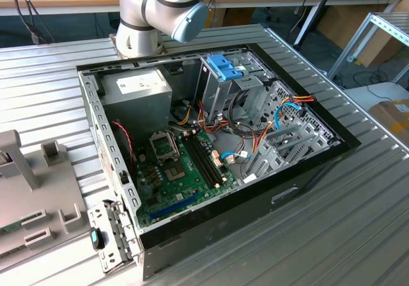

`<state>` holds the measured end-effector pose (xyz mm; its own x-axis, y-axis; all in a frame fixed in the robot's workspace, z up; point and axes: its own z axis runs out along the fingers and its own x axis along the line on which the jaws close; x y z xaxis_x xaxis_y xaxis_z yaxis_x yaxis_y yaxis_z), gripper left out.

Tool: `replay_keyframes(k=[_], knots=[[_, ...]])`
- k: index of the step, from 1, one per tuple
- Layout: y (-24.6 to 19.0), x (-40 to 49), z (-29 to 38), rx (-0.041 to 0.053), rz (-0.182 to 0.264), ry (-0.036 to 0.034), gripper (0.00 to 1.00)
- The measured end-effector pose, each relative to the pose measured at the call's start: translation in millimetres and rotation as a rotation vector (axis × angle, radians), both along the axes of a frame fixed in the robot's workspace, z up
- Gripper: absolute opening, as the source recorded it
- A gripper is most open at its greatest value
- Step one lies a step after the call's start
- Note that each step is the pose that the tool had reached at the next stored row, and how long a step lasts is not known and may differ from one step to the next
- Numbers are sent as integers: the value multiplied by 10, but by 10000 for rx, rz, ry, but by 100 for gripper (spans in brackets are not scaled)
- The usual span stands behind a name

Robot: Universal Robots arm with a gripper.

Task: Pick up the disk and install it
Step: 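Pick up the disk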

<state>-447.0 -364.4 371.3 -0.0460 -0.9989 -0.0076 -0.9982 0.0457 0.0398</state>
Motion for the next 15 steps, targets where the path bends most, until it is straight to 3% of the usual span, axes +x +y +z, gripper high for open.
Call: replay_keyframes(k=[10,13,15], knots=[[0,0,-3,0,-1,0,11],[0,0,-4,0,0,0,36],[0,0,-5,1,0,-1,42]])
